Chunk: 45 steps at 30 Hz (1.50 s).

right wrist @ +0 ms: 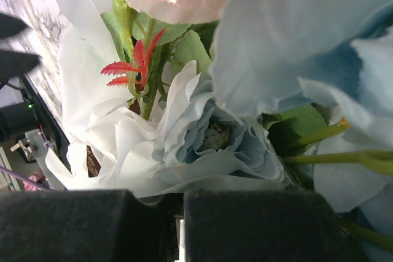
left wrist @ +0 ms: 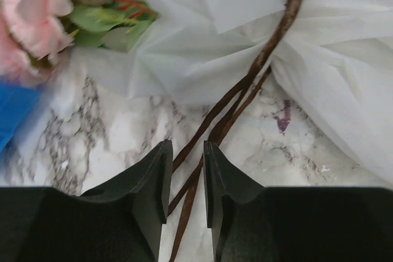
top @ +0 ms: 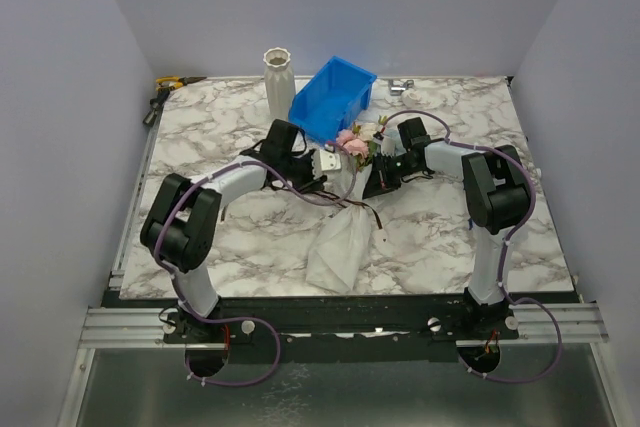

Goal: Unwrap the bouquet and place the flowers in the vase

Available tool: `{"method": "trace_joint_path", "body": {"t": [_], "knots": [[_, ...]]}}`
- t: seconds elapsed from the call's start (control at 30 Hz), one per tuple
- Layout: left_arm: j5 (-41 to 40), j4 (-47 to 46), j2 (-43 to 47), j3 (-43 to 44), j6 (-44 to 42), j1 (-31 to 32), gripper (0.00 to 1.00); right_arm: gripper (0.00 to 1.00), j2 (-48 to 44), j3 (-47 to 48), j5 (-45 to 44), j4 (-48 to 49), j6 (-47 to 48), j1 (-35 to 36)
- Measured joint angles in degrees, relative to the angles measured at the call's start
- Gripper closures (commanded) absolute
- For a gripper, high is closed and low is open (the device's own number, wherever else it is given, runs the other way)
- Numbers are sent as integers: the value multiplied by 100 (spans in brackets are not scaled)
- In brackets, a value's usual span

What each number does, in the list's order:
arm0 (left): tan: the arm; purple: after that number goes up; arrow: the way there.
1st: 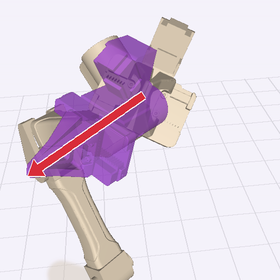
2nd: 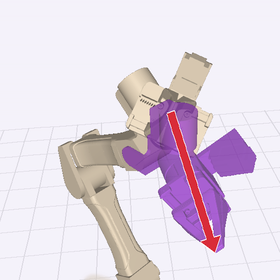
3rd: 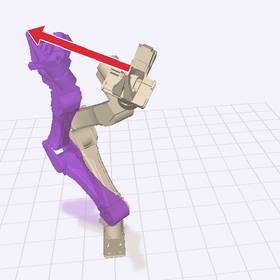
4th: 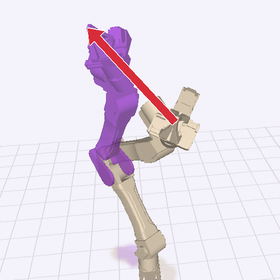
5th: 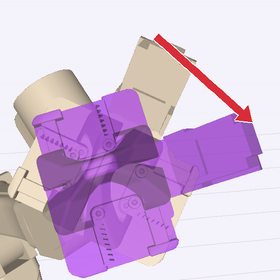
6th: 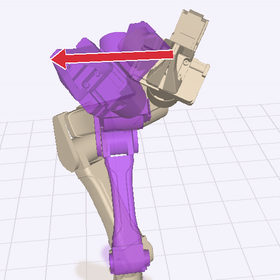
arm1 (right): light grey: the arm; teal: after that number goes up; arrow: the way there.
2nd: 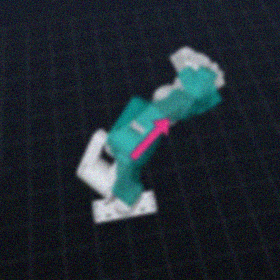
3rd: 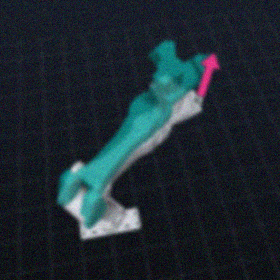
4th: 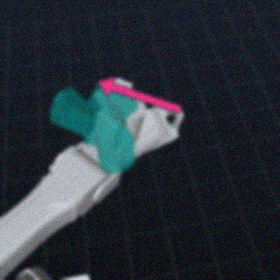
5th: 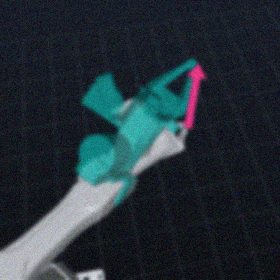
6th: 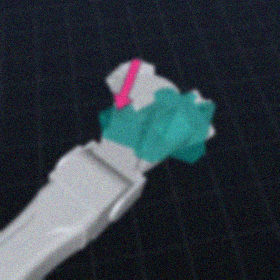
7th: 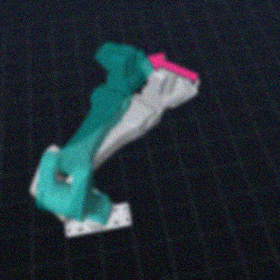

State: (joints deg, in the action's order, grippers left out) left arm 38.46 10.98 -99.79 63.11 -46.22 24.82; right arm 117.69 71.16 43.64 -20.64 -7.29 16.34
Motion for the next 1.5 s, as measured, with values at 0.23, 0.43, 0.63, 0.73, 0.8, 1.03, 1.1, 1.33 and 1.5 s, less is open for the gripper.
{"method": "trace_joint_path", "body": {"t": [0.23,0.43,0.63,0.73,0.8,1.03,1.1,1.33,1.5], "knots": [[133,267,-684,219,-887,468,68,99,0,0,0,0,0,0],[125,334,-1167,584,-1095,446,75,99,0,0,0,0,0,0],[111,354,-1211,643,-1069,455,92,99,0,0,0,0,0,0],[114,356,-1180,629,-754,396,96,99,0,0,0,0,0,0],[118,343,-1080,549,-417,291,96,100,0,0,0,0,0,0],[-170,52,-201,-219,826,-470,86,99,0,-2,-4,52,-2,11],[-363,-46,39,-444,1080,-682,86,99,0,-2,-4,52,-2,11],[-605,-181,684,-1056,1718,-946,100,100,0,-2,-4,55,-2,11],[-859,-651,765,-1113,2887,-1204,100,99,0,-2,-4,52,-2,11]]}}
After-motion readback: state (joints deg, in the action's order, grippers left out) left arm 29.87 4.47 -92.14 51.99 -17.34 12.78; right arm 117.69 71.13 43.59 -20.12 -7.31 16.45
